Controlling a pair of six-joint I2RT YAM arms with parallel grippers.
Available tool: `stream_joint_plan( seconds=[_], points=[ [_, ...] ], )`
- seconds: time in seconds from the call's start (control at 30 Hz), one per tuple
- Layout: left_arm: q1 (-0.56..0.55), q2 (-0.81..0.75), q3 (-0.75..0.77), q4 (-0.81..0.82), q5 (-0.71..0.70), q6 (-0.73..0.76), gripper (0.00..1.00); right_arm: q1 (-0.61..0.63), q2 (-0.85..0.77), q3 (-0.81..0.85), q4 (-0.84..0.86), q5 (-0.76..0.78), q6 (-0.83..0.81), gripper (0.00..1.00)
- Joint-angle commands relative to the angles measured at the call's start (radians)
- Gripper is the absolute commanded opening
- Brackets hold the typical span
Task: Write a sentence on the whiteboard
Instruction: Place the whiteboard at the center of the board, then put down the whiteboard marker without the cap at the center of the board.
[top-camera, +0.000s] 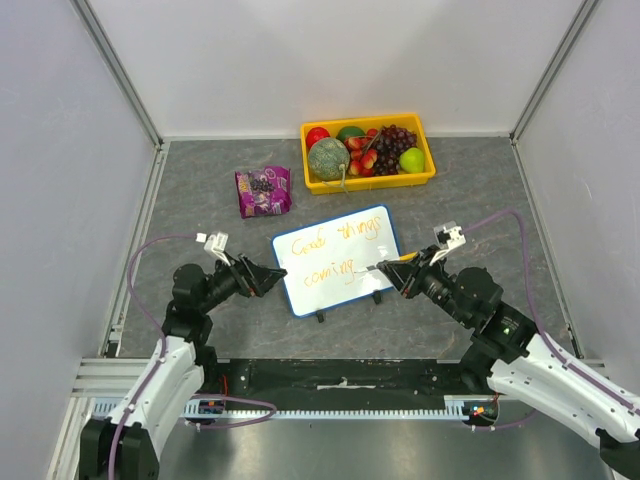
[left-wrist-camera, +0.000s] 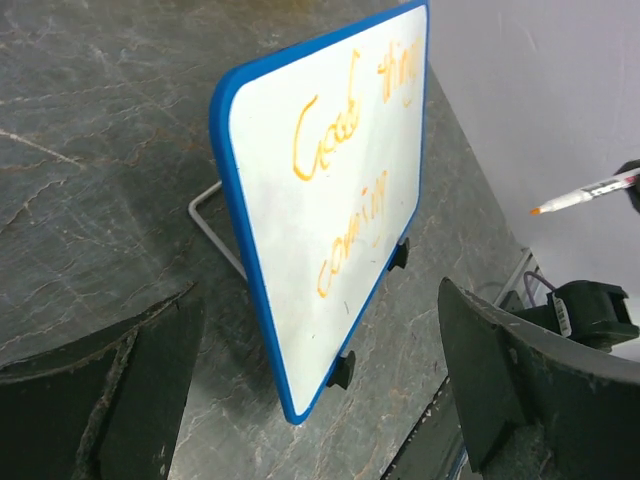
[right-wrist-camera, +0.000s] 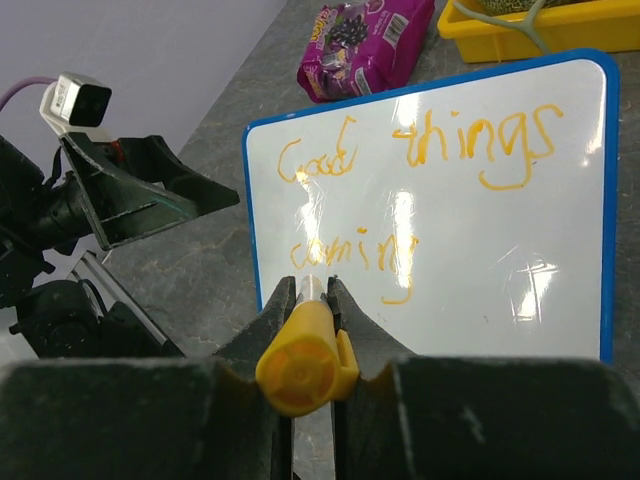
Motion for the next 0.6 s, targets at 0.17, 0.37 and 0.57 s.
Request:
stream_joint_plan(
  seconds=[0.17,0.37,0.57],
  points=[
    [0.004,-0.071,0.171,-0.2,0.021,-0.047,1.0,-0.003,-0.003,-0.035,-0.027,-0.083,0.073,0.0],
    [0.004,-0.002,0.321,-0.309,0.067,-0.03,1.0,-0.003,-0.018,-0.124,-0.035,-0.144,0.165,0.0],
    [0.004,0.061,0.459,-0.45,0.113,0.05,1.0,-0.003,-0.049,-0.193,-0.037,-0.19,0.22,0.0]
  ],
)
